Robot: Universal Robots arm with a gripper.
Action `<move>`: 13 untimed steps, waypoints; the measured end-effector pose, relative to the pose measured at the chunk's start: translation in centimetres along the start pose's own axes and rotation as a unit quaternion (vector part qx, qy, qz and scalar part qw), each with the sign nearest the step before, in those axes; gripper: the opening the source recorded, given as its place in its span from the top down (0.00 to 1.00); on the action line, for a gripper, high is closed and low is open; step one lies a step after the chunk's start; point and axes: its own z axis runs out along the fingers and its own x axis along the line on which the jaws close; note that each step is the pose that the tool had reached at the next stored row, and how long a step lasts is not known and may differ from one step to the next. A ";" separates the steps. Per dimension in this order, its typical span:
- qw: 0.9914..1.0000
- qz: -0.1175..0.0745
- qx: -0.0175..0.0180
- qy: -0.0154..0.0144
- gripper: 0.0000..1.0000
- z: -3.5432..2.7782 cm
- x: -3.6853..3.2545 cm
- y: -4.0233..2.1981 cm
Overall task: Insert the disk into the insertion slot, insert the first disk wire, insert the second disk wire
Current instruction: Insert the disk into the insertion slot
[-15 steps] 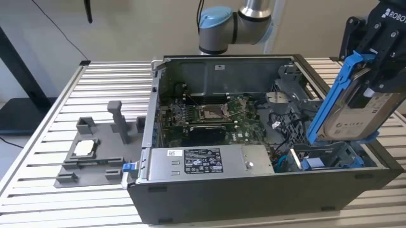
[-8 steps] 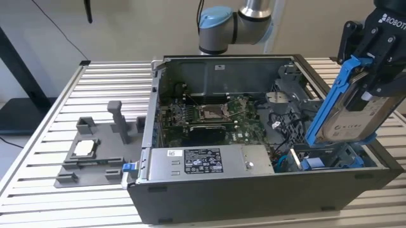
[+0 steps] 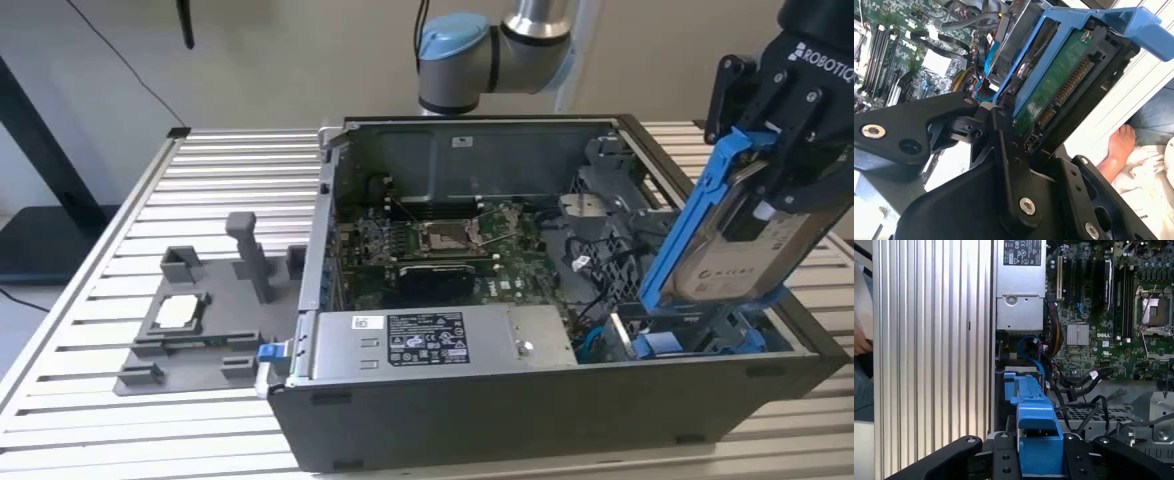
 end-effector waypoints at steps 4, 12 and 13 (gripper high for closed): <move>1.000 0.000 0.000 -0.003 0.68 0.38 -0.01 -0.01; 1.000 0.000 0.000 -0.006 0.68 1.04 -0.02 -0.04; 1.000 0.000 0.000 -0.006 0.68 1.11 -0.03 -0.04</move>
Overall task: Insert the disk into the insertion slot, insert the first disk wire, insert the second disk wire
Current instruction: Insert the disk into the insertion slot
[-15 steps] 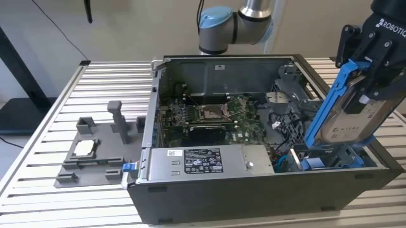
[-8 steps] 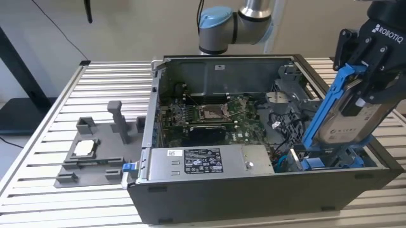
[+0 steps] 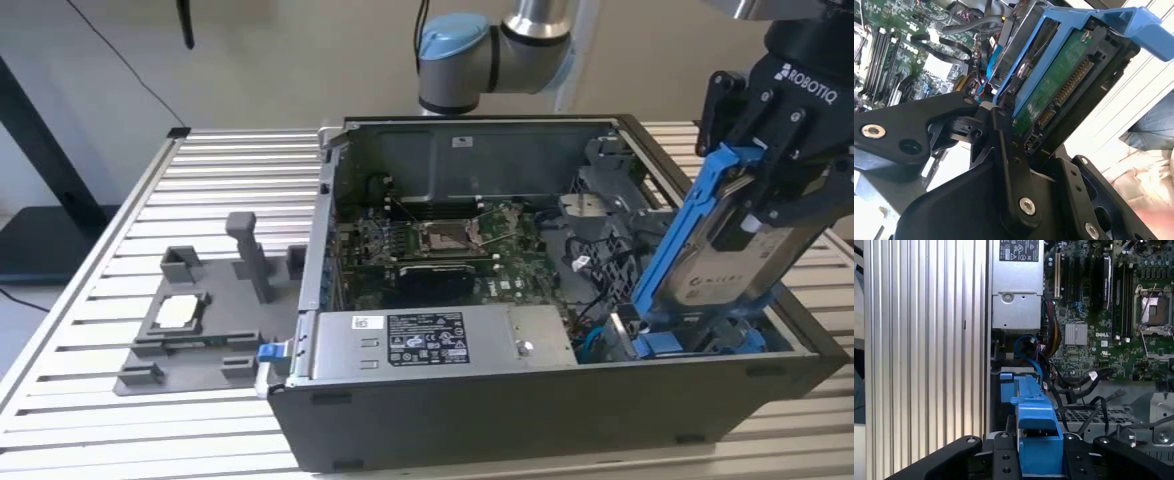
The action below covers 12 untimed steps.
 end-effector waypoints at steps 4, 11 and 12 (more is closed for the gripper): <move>1.000 0.000 0.000 -0.001 0.68 0.26 0.00 0.01; 1.000 0.000 0.000 -0.002 0.68 0.73 -0.01 -0.03; 1.000 0.000 0.000 -0.002 0.68 0.81 -0.01 -0.03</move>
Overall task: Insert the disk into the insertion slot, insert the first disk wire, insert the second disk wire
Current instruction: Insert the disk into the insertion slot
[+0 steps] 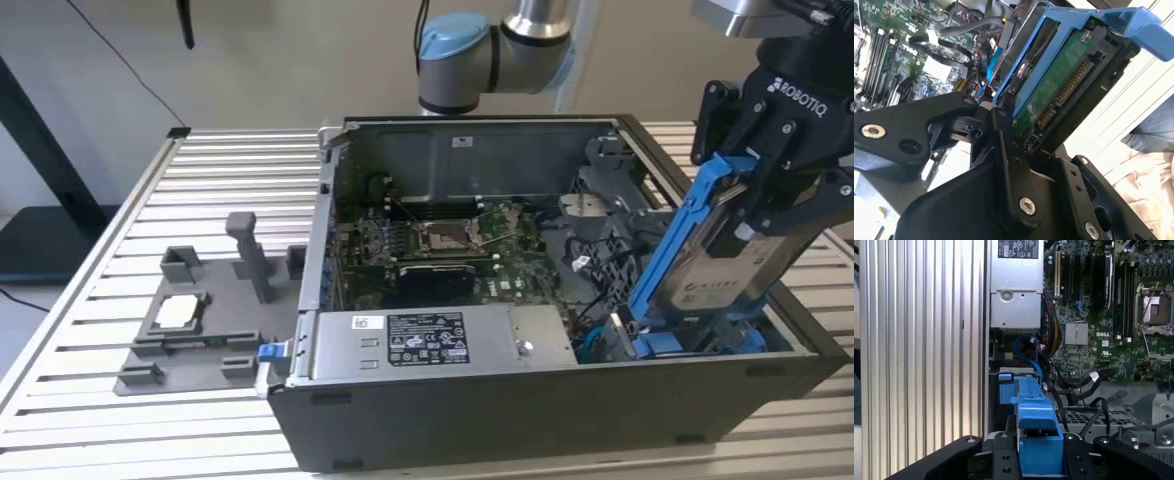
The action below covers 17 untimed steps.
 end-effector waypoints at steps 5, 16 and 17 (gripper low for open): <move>1.000 0.000 0.000 -0.002 0.68 0.39 0.00 -0.01; 1.000 0.000 0.000 -0.007 0.68 1.22 -0.01 -0.04; 1.000 0.000 0.000 -0.007 0.68 1.29 -0.01 -0.04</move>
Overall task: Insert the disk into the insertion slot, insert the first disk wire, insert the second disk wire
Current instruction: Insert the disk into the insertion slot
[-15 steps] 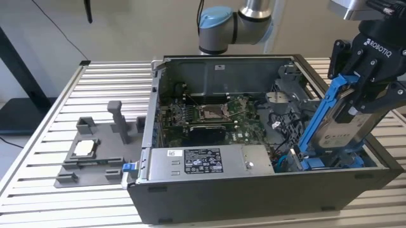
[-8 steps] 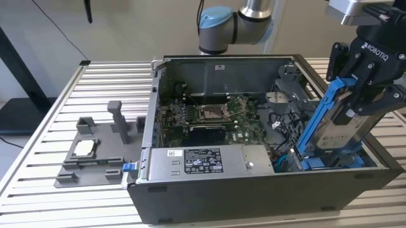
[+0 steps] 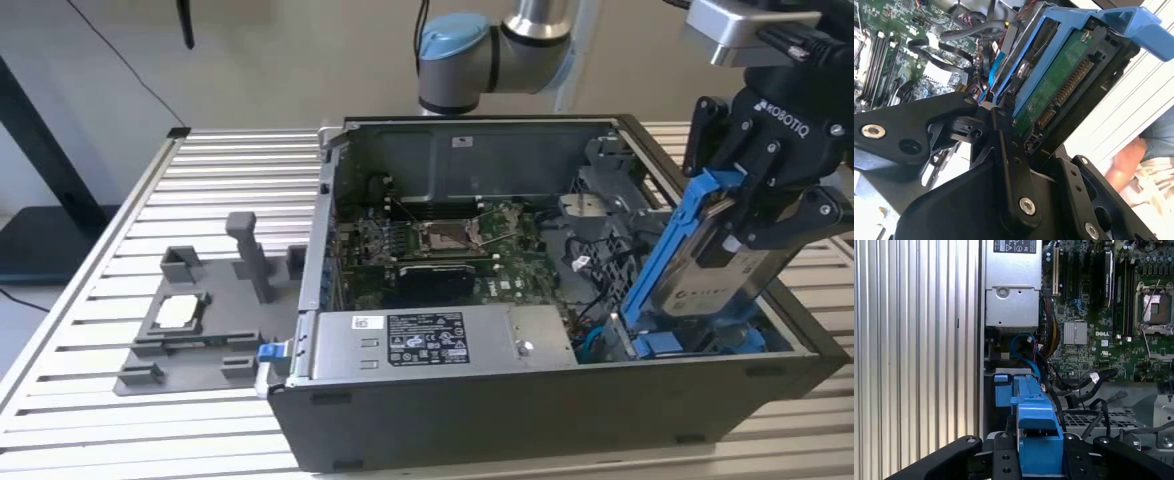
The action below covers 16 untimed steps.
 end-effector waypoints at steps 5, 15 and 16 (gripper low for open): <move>1.000 0.000 0.000 0.000 0.68 0.33 0.00 -0.04; 1.000 0.000 0.000 -0.003 0.68 0.99 0.00 -0.13; 1.000 0.000 0.000 -0.004 0.68 1.08 -0.01 -0.13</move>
